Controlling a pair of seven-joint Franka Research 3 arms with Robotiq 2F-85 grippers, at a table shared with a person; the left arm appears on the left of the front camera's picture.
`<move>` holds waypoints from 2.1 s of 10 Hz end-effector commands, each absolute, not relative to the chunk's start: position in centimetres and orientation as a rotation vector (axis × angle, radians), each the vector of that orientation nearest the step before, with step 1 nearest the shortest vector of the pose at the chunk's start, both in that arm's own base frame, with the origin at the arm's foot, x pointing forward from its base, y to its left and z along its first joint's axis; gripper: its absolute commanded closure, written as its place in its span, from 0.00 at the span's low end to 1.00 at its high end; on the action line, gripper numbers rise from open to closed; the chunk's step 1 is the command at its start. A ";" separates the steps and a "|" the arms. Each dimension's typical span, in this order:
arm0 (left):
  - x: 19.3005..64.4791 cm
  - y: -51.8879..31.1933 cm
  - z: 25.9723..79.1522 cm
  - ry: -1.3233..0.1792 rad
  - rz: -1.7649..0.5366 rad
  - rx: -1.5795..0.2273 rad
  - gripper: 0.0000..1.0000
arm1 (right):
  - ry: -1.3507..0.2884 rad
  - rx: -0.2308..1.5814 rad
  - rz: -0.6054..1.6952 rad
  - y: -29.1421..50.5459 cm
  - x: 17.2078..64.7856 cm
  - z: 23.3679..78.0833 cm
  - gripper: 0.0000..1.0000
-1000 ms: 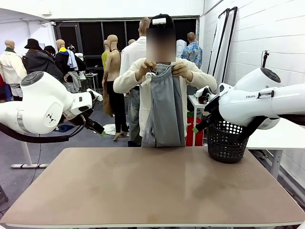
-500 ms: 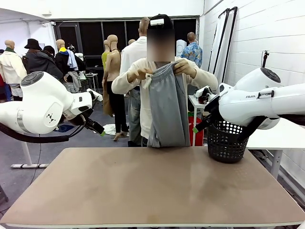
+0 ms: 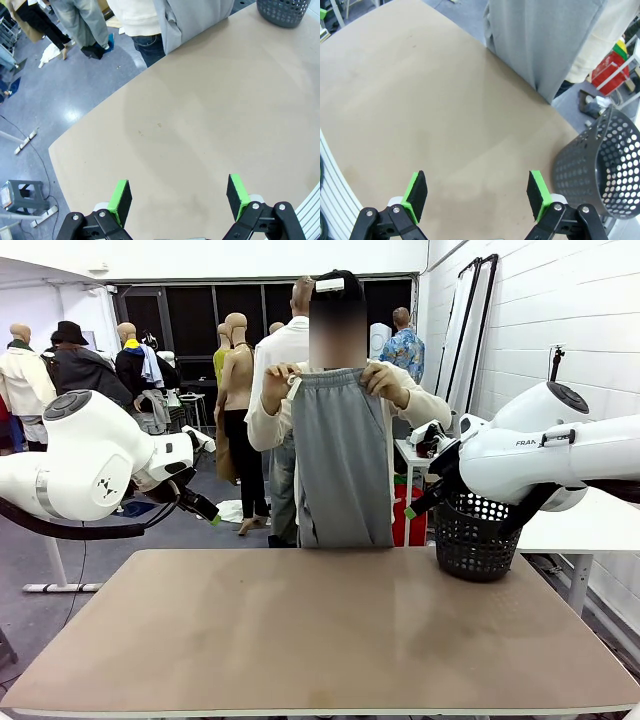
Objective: Fold the training pants.
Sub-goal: Grab both ends of the Training pants handed by a person.
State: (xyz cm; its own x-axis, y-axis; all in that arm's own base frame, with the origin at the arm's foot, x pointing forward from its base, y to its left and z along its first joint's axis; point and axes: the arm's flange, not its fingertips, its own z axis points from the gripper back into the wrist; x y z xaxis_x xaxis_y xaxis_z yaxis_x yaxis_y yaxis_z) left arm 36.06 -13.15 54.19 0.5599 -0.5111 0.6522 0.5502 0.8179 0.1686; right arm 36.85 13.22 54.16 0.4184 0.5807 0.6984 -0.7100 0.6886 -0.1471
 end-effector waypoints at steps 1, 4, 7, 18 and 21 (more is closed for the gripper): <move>36.0 -13.1 54.2 -0.748 -0.621 -0.048 0.00 | -0.793 0.184 0.816 13.2 36.8 54.0 0.00; 36.0 -13.1 54.2 -0.748 -0.621 -0.048 0.00 | -0.793 0.184 0.816 13.2 36.8 54.0 0.00; 36.0 -13.1 54.2 -0.748 -0.621 -0.048 0.00 | -0.793 0.184 0.816 13.2 36.8 54.0 0.00; 36.0 -13.1 54.2 -0.748 -0.621 -0.048 0.00 | -0.793 0.184 0.816 13.2 36.8 54.0 0.00; 36.0 -13.1 54.2 -0.748 -0.621 -0.048 0.00 | -0.793 0.184 0.816 13.2 36.8 54.0 0.00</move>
State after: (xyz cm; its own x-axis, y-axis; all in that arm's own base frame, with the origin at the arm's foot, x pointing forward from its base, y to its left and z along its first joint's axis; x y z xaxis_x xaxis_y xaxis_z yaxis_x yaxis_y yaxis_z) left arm 36.06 -13.15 54.19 0.5599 -0.5111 0.6522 0.5501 0.8179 0.1686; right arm 36.85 13.22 54.16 0.4184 0.5807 0.6984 -0.7100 0.6886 -0.1471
